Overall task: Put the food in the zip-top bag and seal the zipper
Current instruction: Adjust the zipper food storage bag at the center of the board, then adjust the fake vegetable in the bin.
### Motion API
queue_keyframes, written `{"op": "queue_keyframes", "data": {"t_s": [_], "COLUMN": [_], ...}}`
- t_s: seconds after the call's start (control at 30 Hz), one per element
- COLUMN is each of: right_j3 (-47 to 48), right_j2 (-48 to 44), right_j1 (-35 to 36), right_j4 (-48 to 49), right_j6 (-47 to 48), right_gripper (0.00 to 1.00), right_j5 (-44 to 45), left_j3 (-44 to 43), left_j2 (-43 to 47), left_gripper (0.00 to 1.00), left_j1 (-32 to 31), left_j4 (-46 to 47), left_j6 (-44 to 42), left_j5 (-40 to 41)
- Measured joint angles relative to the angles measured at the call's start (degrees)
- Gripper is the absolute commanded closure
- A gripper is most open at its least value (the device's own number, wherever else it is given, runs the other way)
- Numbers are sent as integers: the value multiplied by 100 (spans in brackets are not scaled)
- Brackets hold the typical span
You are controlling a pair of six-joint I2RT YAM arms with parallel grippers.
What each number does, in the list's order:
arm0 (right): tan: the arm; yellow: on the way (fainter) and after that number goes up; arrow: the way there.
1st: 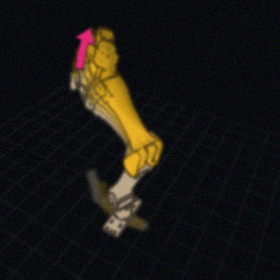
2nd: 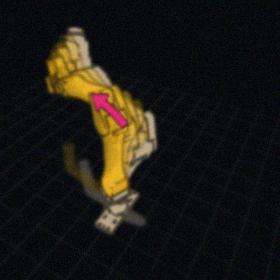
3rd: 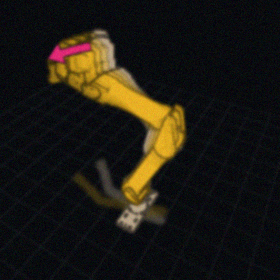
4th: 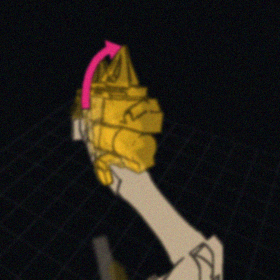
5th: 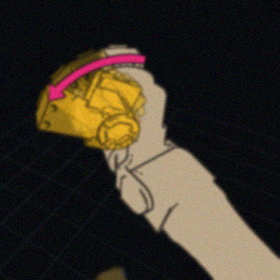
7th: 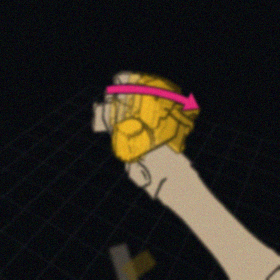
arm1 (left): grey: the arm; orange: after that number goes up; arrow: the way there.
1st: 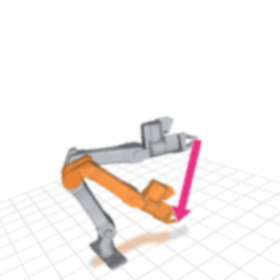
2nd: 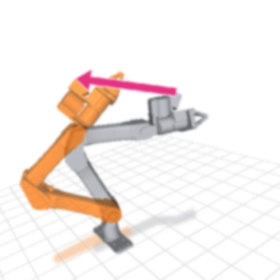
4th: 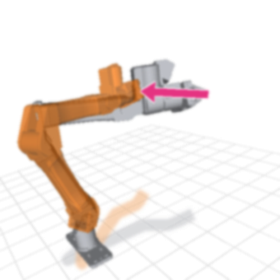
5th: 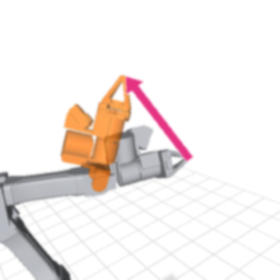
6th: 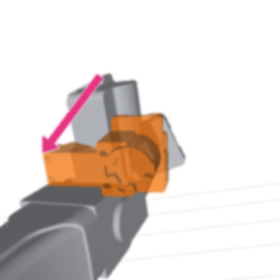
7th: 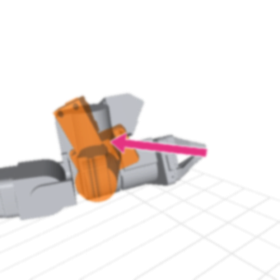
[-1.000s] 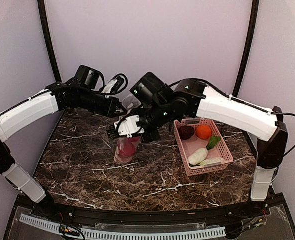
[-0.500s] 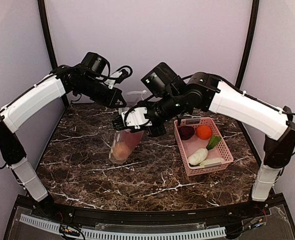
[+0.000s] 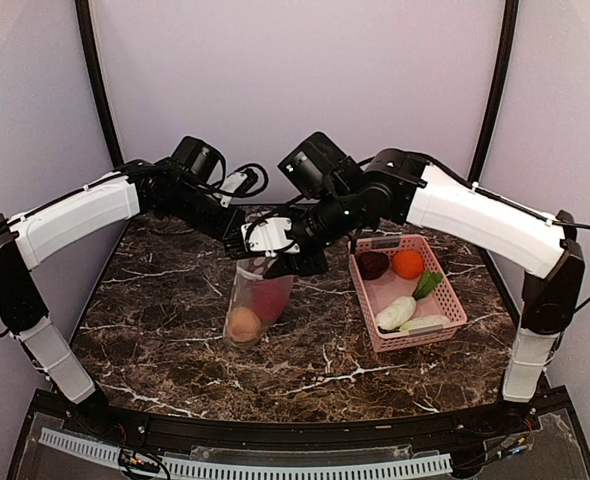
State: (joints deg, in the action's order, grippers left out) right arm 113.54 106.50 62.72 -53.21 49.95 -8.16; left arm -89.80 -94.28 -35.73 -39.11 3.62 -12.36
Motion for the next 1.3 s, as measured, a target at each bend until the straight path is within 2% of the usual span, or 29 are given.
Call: {"op": "queue_keyframes", "data": {"t_s": [0.03,0.1,0.4,0.57,0.67,0.93,1.1,1.3], "right_j3": [-2,-2,-173,-420,-903,-2011,-2564,-2677], "right_j2": [0,-11,-680,-1231,-1403,-1040,-835,-374], "right_j1": [-20,-101,-837,-1923,-2686,-4271,-4367,-4352], "right_j4": [-20,-42,-166,-70,153,444,671,852], "right_j6": [-35,-79,-271,-468,-616,-1432,-1716,-1823], "right_gripper": [49,45,45,46,47,41,39,36], "right_j5": [-39,-188,-855,-1300,-1438,-1637,-1364,-979], "left_j3": [109,323,796,1019,1045,1047,1049,1049], "left_j2": [13,35,411,962,1115,955,881,876], "left_gripper": [99,99,99,99,99,99,99,99], "left_j1": [0,0,0,0,0,0,0,0], "left_j4": [87,232,702,979,1119,1233,1241,1246], "left_j6": [-7,-24,-42,-42,-35,72,129,149], "left_j5": [-20,-31,-160,-205,-203,-334,-378,-420]}}
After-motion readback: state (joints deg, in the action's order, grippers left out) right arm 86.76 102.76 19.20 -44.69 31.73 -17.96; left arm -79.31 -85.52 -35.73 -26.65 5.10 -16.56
